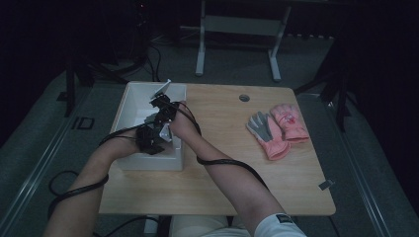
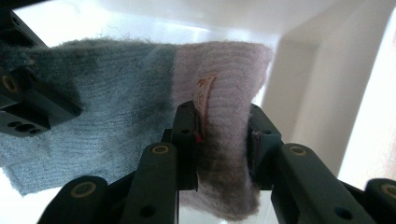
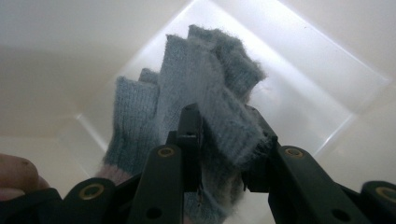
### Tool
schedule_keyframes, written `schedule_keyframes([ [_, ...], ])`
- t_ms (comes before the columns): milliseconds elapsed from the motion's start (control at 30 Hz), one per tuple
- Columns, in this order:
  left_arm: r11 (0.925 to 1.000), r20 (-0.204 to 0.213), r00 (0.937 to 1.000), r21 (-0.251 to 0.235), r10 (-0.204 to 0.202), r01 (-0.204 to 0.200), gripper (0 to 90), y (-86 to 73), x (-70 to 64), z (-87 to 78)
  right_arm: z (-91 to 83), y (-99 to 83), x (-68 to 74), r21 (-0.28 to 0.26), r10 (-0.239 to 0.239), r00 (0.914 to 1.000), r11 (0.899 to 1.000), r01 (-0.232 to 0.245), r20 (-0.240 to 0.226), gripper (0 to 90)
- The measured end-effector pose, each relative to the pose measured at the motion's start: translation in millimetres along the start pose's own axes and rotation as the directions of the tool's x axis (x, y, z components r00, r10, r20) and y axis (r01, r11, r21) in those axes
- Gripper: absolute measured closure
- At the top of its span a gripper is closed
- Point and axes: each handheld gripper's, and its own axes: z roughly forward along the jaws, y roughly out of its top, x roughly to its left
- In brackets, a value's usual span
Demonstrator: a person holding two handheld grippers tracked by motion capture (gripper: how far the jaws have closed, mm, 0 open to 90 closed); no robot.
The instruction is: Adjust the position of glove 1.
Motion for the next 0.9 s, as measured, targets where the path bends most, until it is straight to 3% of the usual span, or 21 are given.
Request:
schedule_keyframes([
  [167,0.9964,-0.037,0.9977,0.065,0.057,-0.055,68.9,-1.5,-5.9,4.9,0.7,1.6,-2.0,0.003,0.005,0.9999,1.000,-0.005,-0.011,70.2],
  [333,0.9908,0.008,0.9975,0.115,0.071,-0.071,67.0,1.6,-5.9,14.0,0.4,3.0,-0.2,-0.006,-0.002,0.9998,1.000,0.002,0.017,62.0],
  [400,0.9927,0.021,0.9989,0.112,0.041,-0.043,65.4,1.6,-3.5,14.6,-1.3,2.6,0.3,-0.024,-0.015,0.9995,1.000,0.016,0.028,58.1],
  [567,0.9952,0.038,0.9990,0.094,0.023,-0.027,56.2,1.5,0.5,13.0,-10.7,2.7,-4.6,-0.056,-0.015,0.9996,0.998,0.016,0.024,51.2],
  [600,0.9965,0.021,0.9998,0.084,-0.002,0.000,53.5,0.8,-0.8,10.9,-15.8,2.7,-7.6,-0.075,-0.012,0.9996,0.997,0.014,0.025,50.8],
  [700,0.9978,0.023,0.9980,0.033,-0.058,0.057,49.2,-1.0,2.3,3.1,-32.4,2.4,-16.9,-0.116,0.004,0.9999,0.993,-0.002,0.014,49.9],
  [800,0.9973,0.007,0.9973,0.004,-0.073,0.073,49.1,-1.5,4.1,-4.4,-52.8,1.3,-26.5,-0.160,0.010,0.9999,0.987,-0.009,0.005,49.9],
  [900,0.9919,0.016,0.9927,-0.042,-0.119,0.120,49.2,-1.9,6.9,-12.4,-67.4,-1.8,-32.1,-0.182,0.003,0.9999,0.983,-0.006,-0.013,49.9],
])
